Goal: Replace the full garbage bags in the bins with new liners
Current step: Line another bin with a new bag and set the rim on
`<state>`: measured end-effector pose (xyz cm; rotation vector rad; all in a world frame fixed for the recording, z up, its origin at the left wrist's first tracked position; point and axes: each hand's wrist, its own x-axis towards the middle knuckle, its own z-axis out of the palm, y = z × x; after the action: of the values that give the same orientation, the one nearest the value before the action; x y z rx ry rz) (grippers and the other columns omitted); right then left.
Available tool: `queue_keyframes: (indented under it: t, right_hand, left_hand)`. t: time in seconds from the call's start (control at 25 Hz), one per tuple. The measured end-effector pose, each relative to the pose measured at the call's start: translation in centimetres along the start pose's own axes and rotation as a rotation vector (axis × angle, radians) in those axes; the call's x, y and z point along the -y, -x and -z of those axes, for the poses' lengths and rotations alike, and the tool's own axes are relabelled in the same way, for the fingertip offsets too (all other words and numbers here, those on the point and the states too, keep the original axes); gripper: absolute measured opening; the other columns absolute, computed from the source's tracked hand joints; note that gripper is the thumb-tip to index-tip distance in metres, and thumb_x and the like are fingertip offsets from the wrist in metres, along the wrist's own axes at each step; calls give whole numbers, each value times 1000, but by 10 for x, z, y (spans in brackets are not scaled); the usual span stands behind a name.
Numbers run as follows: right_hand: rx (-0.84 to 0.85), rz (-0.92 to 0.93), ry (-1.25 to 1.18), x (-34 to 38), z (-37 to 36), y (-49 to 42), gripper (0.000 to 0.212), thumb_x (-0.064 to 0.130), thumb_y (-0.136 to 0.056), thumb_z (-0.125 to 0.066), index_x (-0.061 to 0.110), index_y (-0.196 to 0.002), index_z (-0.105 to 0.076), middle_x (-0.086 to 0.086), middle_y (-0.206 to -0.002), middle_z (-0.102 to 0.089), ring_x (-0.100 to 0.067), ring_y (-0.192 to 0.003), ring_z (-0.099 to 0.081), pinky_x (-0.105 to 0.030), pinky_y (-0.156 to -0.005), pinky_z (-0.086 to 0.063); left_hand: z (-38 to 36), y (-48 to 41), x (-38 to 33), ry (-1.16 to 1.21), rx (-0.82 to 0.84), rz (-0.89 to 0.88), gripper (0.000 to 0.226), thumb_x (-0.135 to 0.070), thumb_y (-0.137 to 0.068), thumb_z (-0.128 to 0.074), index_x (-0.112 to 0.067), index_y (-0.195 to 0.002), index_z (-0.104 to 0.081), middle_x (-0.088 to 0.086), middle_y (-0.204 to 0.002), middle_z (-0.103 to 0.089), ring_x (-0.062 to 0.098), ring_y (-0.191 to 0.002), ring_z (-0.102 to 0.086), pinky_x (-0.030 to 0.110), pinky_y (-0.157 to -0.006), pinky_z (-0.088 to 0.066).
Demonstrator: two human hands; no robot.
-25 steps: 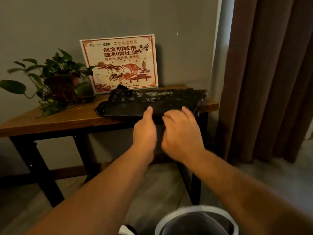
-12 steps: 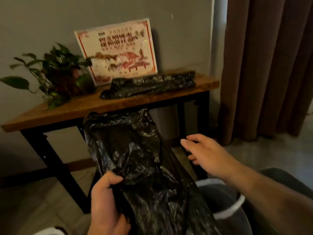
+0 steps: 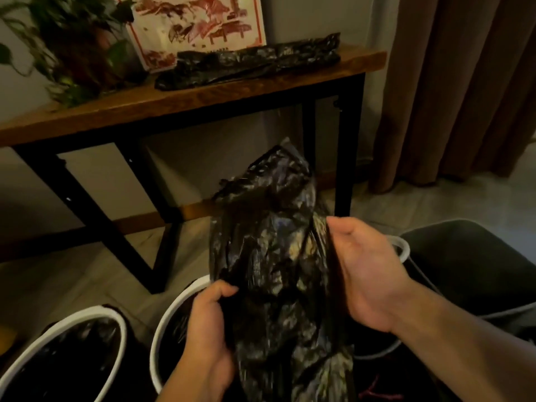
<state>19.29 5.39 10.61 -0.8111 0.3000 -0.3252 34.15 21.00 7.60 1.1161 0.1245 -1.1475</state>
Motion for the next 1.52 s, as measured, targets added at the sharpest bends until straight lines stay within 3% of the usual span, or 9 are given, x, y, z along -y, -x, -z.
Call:
queue_keyframes:
  t: [0.32,0.56,0.8,0.96,1.04,1.16,1.24,1.36,1.52]
  right_hand:
    - [-108,185,420,-42,-34,-6,22,11,-102,-61,19,-117,-75,-12,-104,-80,-27,-98,-78,-33,-76,-64]
    - [-40,382,991,-25,-38,-11,8,42,-84,-77,44,-90,-71,32,-88,-73,10,-86,-69,-8,-69,-50]
    - [-23,385,1138,-19,-27,-7,7,34,-87,-79,29,-92,-76,13,-87,-78,-2,-80,-73,-20,-72,-56]
    - [-290,339,834,11,-13,-4,26,25,-101,-67,6,-85,-75,-17,-86,-77,-34,-87,-76,-55,-79,-59]
    - [-208,305,903,17,-12,1,35,33,-102,-65,12,-76,-74,-7,-70,-74,-22,-66,-73,-42,-61,-56]
    - [204,174,1136,16,-14,11,28,23,-101,-69,18,-73,-73,0,-67,-69,-6,-67,-61,-35,-59,-52]
    - [367,108,1205,17,-11,14,13,14,-98,-71,5,-89,-75,-21,-84,-71,-17,-79,-61,-57,-73,-53]
    - [300,71,1103,23,-4,18,22,23,-92,-79,18,-114,-77,-14,-100,-77,-21,-90,-72,-47,-82,-60]
    - [242,-16,1153,37,12,27,37,38,-89,-76,39,-125,-69,-4,-96,-76,-16,-73,-67,-32,-66,-54]
  left_hand:
    - [7,2,19,-197,-113,-7,41,-36,-94,-61,-13,-125,-75,17,-116,-77,38,-104,-76,44,-80,-61]
    - [-8,56,-9,-427,-201,-629,69,-89,-60,-71,-50,-117,-63,-13,-109,-74,17,-104,-72,43,-83,-62]
    - [5,68,-2,-543,-214,-794,26,-14,-85,-75,-34,-101,-71,4,-97,-78,26,-91,-77,33,-71,-62]
    - [35,63,6,-637,-460,-670,66,-4,-89,-73,-46,-131,-46,-11,-128,-60,11,-118,-64,26,-87,-52]
    - [21,73,7,-1069,-548,-1045,84,-15,-83,-76,-49,-148,-34,-14,-144,-34,-9,-131,-41,13,-99,-38]
    - [-15,74,-13,-1606,-143,-1547,69,-34,-81,-71,-37,-147,-50,-3,-162,-33,16,-154,-26,42,-121,-32]
    - [-40,74,-37,-1959,58,-1368,61,-45,-84,-65,-38,-143,-53,-6,-159,-43,19,-158,-19,59,-125,-16]
    - [-45,69,-62,-2163,219,-1100,30,-48,-91,-54,-39,-117,-66,-14,-117,-71,5,-128,-56,47,-129,-9]
    - [-24,71,-61,-1882,304,-1225,11,-29,-87,-68,-28,-97,-70,-15,-83,-68,3,-80,-66,32,-104,-50]
